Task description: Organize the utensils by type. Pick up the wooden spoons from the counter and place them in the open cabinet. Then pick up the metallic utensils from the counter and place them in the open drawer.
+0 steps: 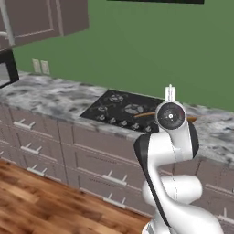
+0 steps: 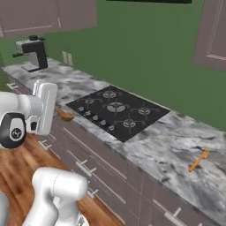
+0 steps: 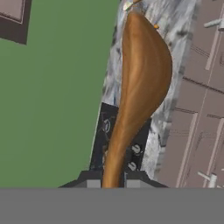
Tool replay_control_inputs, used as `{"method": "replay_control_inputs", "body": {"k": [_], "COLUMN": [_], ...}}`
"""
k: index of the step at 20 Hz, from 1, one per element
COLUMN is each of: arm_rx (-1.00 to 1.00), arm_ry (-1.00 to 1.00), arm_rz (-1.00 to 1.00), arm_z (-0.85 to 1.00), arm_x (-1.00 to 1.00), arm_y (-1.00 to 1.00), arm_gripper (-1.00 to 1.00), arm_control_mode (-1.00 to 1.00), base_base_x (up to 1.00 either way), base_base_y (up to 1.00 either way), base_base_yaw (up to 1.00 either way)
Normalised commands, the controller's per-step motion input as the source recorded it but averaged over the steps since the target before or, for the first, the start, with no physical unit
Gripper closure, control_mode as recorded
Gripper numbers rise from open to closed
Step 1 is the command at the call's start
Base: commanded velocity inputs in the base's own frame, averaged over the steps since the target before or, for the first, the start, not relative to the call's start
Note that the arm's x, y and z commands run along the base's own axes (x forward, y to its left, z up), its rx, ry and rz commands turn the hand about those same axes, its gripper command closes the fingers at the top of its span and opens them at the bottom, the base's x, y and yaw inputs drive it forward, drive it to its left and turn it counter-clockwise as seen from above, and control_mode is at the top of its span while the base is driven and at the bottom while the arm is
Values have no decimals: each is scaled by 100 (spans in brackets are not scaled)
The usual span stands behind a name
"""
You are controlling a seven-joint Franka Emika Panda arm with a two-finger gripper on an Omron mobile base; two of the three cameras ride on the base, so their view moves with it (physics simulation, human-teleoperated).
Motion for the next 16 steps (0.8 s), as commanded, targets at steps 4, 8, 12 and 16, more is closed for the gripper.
{"method": "replay_control_inputs", "body": {"k": [4, 8, 12, 16], "arm_rx": [0, 0, 0, 0], "arm_ry": [0, 0, 0, 0], "arm_rz": [0, 0, 0, 0], "arm_z": [0, 0, 0, 0], "arm_x": [0, 0, 0, 0], "arm_y": [0, 0, 0, 0], "arm_gripper": [100, 100, 100, 100], "arm_control_mode": [100, 100, 100, 100], "base_base_x": [10, 11, 22, 41], "base_base_y": [100, 100, 99, 84], "base_base_yaw": [-7, -8, -7, 0]}}
